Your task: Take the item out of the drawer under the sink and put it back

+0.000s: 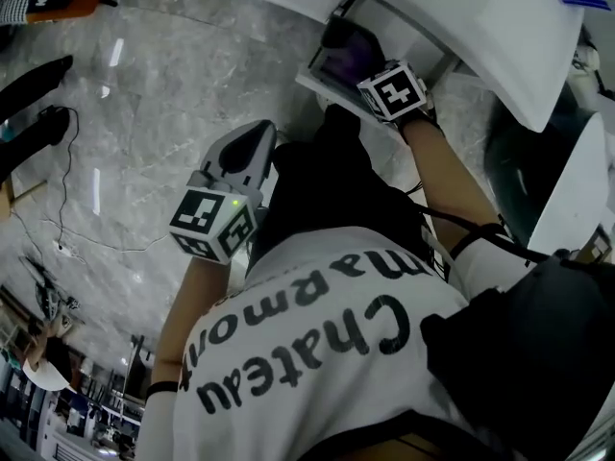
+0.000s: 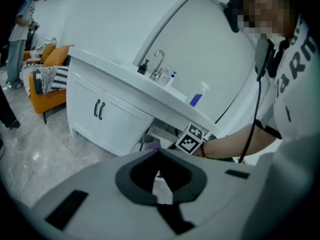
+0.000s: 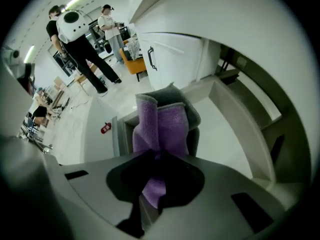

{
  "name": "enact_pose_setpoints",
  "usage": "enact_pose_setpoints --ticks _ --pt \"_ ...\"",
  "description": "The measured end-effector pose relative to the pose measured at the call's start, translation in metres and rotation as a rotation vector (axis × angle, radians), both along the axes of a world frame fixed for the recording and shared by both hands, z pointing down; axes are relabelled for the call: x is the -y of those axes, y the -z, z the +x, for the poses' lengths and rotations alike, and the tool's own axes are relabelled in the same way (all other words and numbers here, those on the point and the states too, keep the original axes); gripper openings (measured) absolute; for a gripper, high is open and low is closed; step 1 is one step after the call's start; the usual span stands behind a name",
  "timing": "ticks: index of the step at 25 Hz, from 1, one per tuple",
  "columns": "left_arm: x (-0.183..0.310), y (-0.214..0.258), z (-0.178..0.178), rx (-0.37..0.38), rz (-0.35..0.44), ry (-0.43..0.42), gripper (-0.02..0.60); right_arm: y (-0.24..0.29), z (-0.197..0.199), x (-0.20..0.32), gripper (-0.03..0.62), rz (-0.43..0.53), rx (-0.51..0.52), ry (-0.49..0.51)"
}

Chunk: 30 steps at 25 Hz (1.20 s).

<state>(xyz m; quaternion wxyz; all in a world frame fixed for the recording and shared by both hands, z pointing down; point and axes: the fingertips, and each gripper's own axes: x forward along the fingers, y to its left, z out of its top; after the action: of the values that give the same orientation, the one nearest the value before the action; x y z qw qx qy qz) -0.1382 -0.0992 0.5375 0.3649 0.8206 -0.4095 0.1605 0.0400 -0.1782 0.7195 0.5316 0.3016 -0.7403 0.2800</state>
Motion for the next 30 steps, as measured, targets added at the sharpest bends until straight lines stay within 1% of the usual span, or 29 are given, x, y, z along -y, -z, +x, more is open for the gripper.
enact_pose_setpoints --ticks 3,6,11,13,16,19,21,25,27,30 --pt "-0.002 0.011 -0.008 -0.007 0.031 0.002 0.009 0.023 0.001 0.003 0.052 0.045 0.017 -0.056" --pt "-0.004 0.024 -0.013 -0.015 0.068 -0.008 0.009 0.046 0.001 0.002 0.052 0.087 0.034 -0.091" --pt "-0.009 0.048 -0.016 -0.025 0.123 -0.025 0.009 0.09 -0.014 -0.01 0.051 0.146 0.107 -0.128" --pt "-0.008 0.059 -0.018 -0.029 0.154 -0.028 0.009 0.111 -0.023 -0.014 0.052 0.177 0.121 -0.127" --pt "-0.004 0.074 -0.025 -0.018 0.194 -0.019 0.009 0.145 -0.041 -0.018 0.051 0.238 0.134 -0.09" --pt "-0.003 0.089 -0.032 -0.011 0.212 0.0 0.009 0.186 -0.064 -0.026 0.051 0.306 0.184 -0.048" --pt "0.0 0.103 -0.036 -0.021 0.235 0.012 0.009 0.216 -0.081 -0.028 0.051 0.357 0.234 -0.024" --pt "0.002 0.136 -0.05 -0.046 0.31 0.018 0.009 0.273 -0.121 -0.034 0.051 0.453 0.347 0.039" --pt "-0.004 0.148 -0.059 -0.054 0.332 0.031 0.009 0.295 -0.139 -0.04 0.052 0.494 0.38 0.067" --pt "-0.005 0.162 -0.071 -0.07 0.36 0.071 0.009 0.324 -0.161 -0.041 0.052 0.564 0.399 0.113"
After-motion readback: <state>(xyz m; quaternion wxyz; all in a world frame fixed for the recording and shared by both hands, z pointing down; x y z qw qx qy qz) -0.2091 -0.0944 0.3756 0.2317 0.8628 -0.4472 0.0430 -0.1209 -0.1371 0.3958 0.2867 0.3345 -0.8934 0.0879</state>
